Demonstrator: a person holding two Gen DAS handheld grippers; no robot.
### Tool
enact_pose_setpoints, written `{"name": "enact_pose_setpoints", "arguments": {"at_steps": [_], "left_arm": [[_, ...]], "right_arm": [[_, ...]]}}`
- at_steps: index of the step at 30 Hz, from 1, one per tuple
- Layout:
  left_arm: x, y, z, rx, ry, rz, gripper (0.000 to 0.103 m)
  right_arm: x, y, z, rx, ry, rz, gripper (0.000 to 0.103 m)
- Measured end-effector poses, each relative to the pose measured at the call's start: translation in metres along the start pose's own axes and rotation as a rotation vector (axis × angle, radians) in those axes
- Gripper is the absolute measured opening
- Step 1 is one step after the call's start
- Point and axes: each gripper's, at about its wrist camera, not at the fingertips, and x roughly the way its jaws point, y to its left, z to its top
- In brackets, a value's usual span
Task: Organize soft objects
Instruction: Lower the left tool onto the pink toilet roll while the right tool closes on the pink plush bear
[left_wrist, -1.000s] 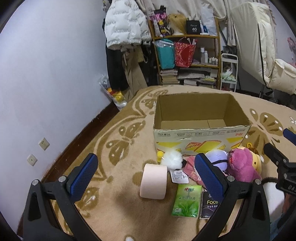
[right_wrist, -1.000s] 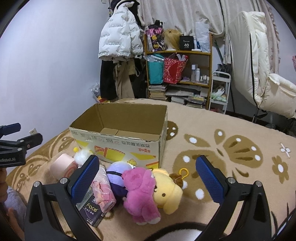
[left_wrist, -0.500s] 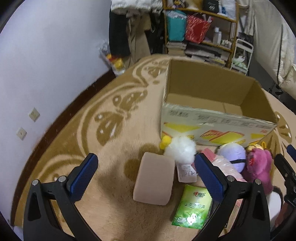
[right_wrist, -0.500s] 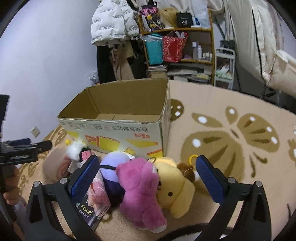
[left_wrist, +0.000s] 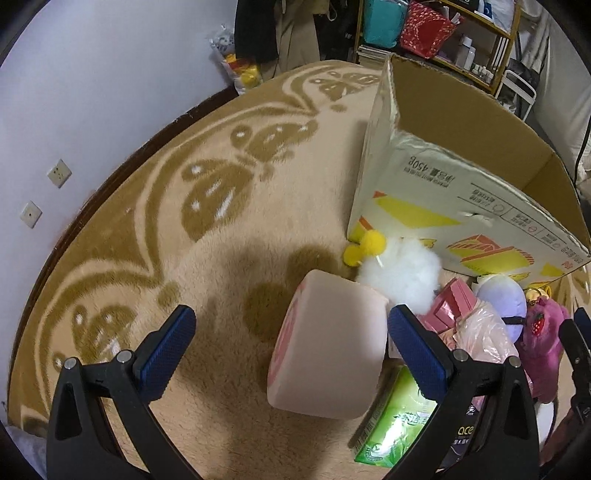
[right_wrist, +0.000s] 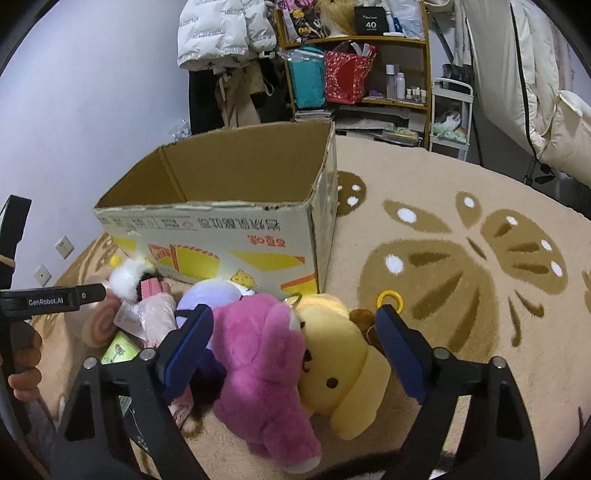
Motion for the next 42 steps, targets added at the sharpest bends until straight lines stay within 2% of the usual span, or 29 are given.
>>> {"name": "enact_pose_setpoints", "arguments": {"at_steps": [5, 8, 13, 19, 23, 27, 31, 32, 33, 34, 35, 36, 38, 42], "left_arm": [[0.005, -0.001, -0.003, -0.002, 0.017, -0.008, 0.103], [0.011, 0.0, -0.003, -0.017, 0.038, -0.027, 0.103], [0.012, 0.0, -0.004, -0.016, 0.038, -0.023, 0.103], [0.007, -0.007, -0.006, 0.022, 0.03, -0.017, 0.103], [0.01, -0.004, -0.007, -0.012, 0.062, -0.051, 0.103], [0.017, -0.004, -0.008, -0.004, 0.087, -0.033, 0.102], [0.023, -0.006, -0.009, 0.016, 0.094, -0.006, 0.083], [0.023, -0.006, -0.009, 0.02, 0.094, -0.007, 0.08], [0.022, -0.007, -0.009, 0.025, 0.091, -0.014, 0.074], [0.021, -0.007, -0.01, 0.031, 0.085, -0.019, 0.066], [0.019, -0.008, -0.011, 0.039, 0.08, -0.024, 0.061], [0.017, -0.01, -0.012, 0.045, 0.076, -0.033, 0.053], [0.014, -0.012, -0.013, 0.054, 0.072, -0.062, 0.048], [0.008, -0.014, -0.015, 0.07, 0.05, -0.056, 0.041]], "right_arm": [[0.004, 0.007, -0.004, -0.043, 0.011, -0.025, 0.087], [0.005, 0.008, -0.005, -0.047, 0.017, -0.012, 0.08], [0.008, 0.008, -0.006, -0.039, 0.035, 0.019, 0.08], [0.007, 0.013, -0.009, -0.062, 0.046, 0.015, 0.08], [0.007, 0.015, -0.012, -0.063, 0.052, 0.008, 0.08], [0.012, 0.017, -0.013, -0.078, 0.064, -0.011, 0.08], [0.012, 0.016, -0.014, -0.072, 0.053, -0.012, 0.08], [0.012, 0.015, -0.014, -0.073, 0.049, -0.01, 0.074], [0.012, 0.015, -0.014, -0.077, 0.043, -0.004, 0.063], [0.011, 0.016, -0.013, -0.078, 0.038, 0.009, 0.057], [0.009, 0.017, -0.013, -0.076, 0.034, 0.022, 0.053], [0.008, 0.018, -0.013, -0.079, 0.033, 0.017, 0.052], [0.007, 0.021, -0.014, -0.099, 0.037, 0.011, 0.051], [0.0, 0.024, -0.013, -0.105, 0.021, 0.016, 0.044]]}}
